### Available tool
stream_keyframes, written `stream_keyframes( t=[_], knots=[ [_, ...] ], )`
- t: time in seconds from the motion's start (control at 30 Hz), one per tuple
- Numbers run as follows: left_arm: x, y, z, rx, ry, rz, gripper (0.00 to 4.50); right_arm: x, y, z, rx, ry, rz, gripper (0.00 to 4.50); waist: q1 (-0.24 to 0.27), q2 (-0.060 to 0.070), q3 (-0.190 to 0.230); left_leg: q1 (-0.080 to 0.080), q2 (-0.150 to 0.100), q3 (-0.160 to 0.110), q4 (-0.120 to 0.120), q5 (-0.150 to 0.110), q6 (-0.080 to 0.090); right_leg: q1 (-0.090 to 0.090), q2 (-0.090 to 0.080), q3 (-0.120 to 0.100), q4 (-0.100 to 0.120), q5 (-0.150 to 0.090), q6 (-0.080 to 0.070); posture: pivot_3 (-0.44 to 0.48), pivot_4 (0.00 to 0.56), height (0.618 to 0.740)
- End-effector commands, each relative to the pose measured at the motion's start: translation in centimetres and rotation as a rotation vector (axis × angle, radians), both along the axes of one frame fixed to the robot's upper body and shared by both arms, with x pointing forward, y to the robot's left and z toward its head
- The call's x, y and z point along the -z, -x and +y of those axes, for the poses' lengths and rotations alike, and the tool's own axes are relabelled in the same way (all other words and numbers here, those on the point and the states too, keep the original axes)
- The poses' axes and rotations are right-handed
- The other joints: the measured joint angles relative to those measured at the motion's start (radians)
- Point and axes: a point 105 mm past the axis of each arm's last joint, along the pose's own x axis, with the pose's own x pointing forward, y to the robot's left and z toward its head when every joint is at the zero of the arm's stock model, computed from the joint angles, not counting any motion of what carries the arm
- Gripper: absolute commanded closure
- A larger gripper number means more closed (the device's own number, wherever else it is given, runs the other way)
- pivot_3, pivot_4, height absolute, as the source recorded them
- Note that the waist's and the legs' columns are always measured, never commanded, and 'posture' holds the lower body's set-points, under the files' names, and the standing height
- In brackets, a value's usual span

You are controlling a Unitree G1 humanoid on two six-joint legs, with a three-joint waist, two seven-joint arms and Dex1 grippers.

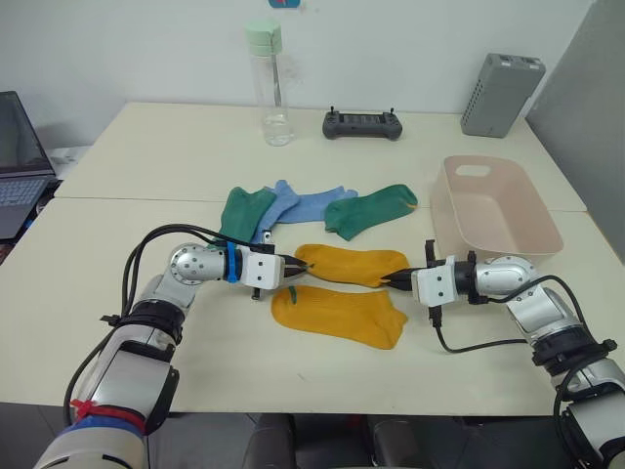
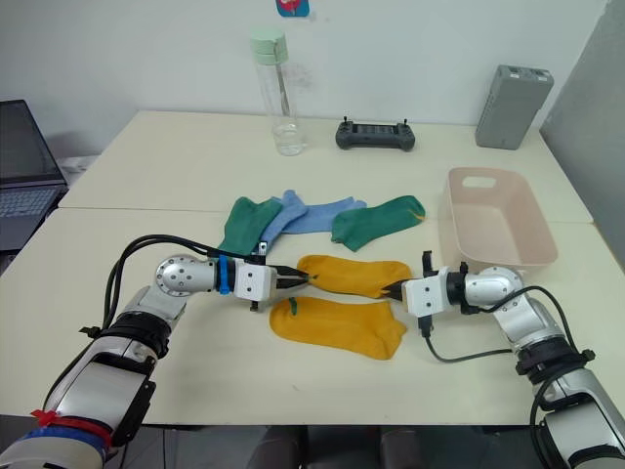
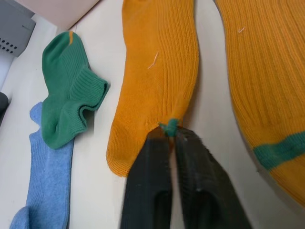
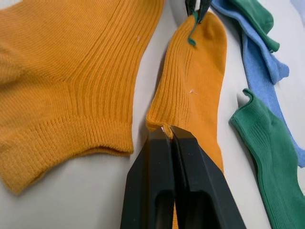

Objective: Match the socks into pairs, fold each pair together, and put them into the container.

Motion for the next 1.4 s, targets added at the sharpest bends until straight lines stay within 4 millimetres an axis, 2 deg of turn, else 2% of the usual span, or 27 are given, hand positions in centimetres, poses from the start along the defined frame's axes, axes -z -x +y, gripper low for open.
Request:
stream_keyframes(
  t=[0.03, 0.17, 0.33, 0.4, 0.47, 0.6, 0.73, 0.9, 0.93, 1.0, 1.1, 1.3, 1.4],
  knots=[
    [-1.7, -0.8, -0.4, -0.026, 0.084, -0.019, 4.47, -2.3, -0.1, -0.1, -0.006, -0.051, -0.051, 4.5, 0.0, 0.0, 0.0, 0.0, 0.0, 0.0, 0.0, 0.0, 0.0, 0.0, 0.0, 0.0, 0.0, 0.0, 0.0, 0.0, 0.15, 0.74],
    [-2.7, -1.1, 0.1, -0.085, 0.207, 0.12, 4.47, -3.9, -0.5, -0.1, 0.038, -0.153, -0.018, 4.5, -0.001, 0.0, 0.0, 0.0, 0.0, 0.0, 0.0, 0.0, 0.0, 0.0, 0.0, 0.0, 0.001, 0.0, 0.0, 0.0, 0.15, 0.74],
    [-5.3, -1.0, 0.7, -0.121, 0.351, 0.286, 4.47, -6.5, -0.4, 0.1, 0.128, -0.39, 0.165, 4.5, -0.008, 0.0, 0.0, 0.0, 0.0, -0.001, 0.0, 0.0, 0.0, 0.0, 0.001, -0.001, 0.001, 0.0, 0.0, 0.0, 0.15, 0.74],
    [-6.3, -0.3, 0.9, -0.116, 0.353, 0.332, 4.47, -7.4, 0.0, 0.3, 0.148, -0.46, 0.225, 4.5, -0.012, 0.0, 0.0, 0.0, 0.001, -0.002, 0.0, 0.0, 0.0, 0.0, 0.001, -0.002, 0.001, 0.0, 0.0, 0.0, 0.15, 0.74],
    [-7.8, 1.0, 1.0, -0.109, 0.379, 0.408, 4.47, -7.6, 1.4, 0.8, 0.143, -0.475, 0.334, 4.5, -0.016, 0.0, 0.0, 0.0, 0.0, -0.003, 0.0, 0.0, 0.0, 0.001, 0.001, -0.002, 0.002, 0.0, 0.0, 0.0, 0.15, 0.74],
    [-9.0, 3.7, 0.7, -0.092, 0.391, 0.521, 4.47, -7.9, 3.7, 1.7, 0.128, -0.49, 0.458, 4.5, -0.017, 0.0, 0.0, 0.0, 0.001, -0.005, -0.001, 0.0, 0.0, 0.001, 0.001, -0.004, 0.001, 0.0, 0.0, 0.0, 0.15, 0.74],
    [-8.6, 7.9, 1.4, -0.1, 0.346, 0.675, 4.47, -7.7, 7.1, 3.0, 0.1, -0.515, 0.596, 4.5, -0.02, 0.0, 0.0, 0.0, 0.001, -0.005, -0.001, 0.0, 0.0, 0.001, 0.001, -0.004, 0.001, -0.004, 0.002, 0.0, 0.15, 0.74],
    [-7.1, 11.7, 2.1, -0.154, 0.308, 0.806, 4.47, -6.8, 9.5, 3.3, 0.134, -0.549, 0.705, 4.5, -0.018, 0.0, 0.0, 0.0, 0.002, -0.005, 0.0, 0.0, 0.0, 0.001, 0.001, -0.004, 0.001, -0.005, 0.002, 0.0, 0.15, 0.74],
    [-6.6, 12.4, 2.3, -0.173, 0.306, 0.832, 4.47, -6.6, 10.0, 3.4, 0.144, -0.557, 0.727, 4.5, -0.018, 0.0, 0.0, 0.001, 0.002, -0.005, 0.0, 0.0, 0.0, 0.002, 0.0, -0.004, 0.001, -0.008, -0.003, 0.0, 0.15, 0.74],
    [-5.6, 13.2, 2.5, -0.207, 0.308, 0.865, 4.47, -5.9, 10.8, 3.7, 0.161, -0.57, 0.766, 4.5, -0.017, 0.0, 0.0, 0.001, 0.002, -0.004, 0.0, 0.0, 0.0, 0.001, 0.0, -0.003, 0.0, -0.008, -0.004, 0.0, 0.15, 0.74],
    [-4.4, 13.6, 2.7, -0.253, 0.311, 0.885, 4.47, -4.8, 11.6, 3.8, 0.199, -0.578, 0.841, 4.5, -0.013, 0.0, 0.0, 0.001, 0.002, -0.004, 0.0, 0.0, 0.0, 0.001, 0.0, -0.004, 0.0, -0.008, -0.004, 0.0, 0.15, 0.74],
    [-3.9, 12.9, 3.5, -0.308, 0.308, 0.874, 4.47, -3.6, 11.9, 3.5, 0.251, -0.588, 0.91, 4.5, -0.014, -0.001, 0.0, 0.001, 0.002, -0.002, 0.0, 0.0, 0.0, -0.002, -0.001, -0.002, -0.001, -0.008, -0.004, 0.0, 0.15, 0.74],
    [-3.4, 12.0, 3.8, -0.339, 0.285, 0.851, 4.47, -2.5, 11.1, 3.0, 0.294, -0.559, 0.887, 4.5, -0.015, -0.001, 0.0, 0.001, 0.002, 0.0, 0.0, 0.0, 0.0, -0.002, -0.002, -0.002, -0.001, -0.008, -0.004, 0.0, 0.15, 0.74]
  ],
)
